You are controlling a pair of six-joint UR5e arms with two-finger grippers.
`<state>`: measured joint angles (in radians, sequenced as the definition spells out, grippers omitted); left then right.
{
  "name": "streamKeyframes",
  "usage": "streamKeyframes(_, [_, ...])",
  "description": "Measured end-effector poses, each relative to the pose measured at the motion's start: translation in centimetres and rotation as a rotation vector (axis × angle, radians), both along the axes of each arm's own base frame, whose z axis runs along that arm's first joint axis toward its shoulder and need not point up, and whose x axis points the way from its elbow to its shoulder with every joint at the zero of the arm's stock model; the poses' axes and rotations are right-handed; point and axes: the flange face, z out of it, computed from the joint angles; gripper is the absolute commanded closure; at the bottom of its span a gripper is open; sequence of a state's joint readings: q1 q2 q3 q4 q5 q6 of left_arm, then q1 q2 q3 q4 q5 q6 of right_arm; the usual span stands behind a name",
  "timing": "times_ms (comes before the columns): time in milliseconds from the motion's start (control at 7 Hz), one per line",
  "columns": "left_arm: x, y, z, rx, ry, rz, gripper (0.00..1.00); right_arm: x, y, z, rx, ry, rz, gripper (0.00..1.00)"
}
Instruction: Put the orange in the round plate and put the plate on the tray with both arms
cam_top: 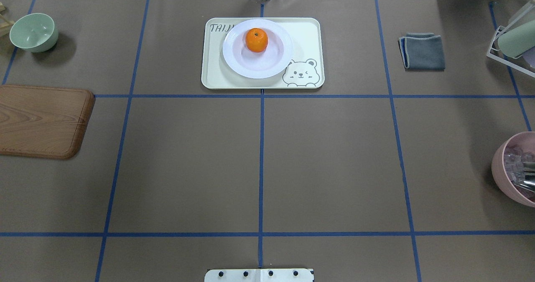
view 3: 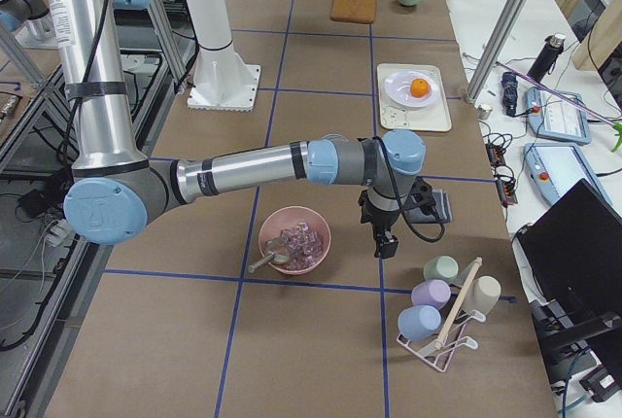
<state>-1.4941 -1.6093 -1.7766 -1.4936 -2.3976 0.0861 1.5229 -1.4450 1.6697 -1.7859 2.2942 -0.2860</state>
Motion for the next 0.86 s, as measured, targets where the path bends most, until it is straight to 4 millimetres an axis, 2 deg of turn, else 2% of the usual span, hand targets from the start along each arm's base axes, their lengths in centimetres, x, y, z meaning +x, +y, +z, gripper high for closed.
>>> streamKeyframes(857, [-0.18, 0.0, -0.14, 0.009, 0.001, 0.002, 0.02, -0.62, -0.18, -0.25, 0.003, -0.001, -0.01, 0.0])
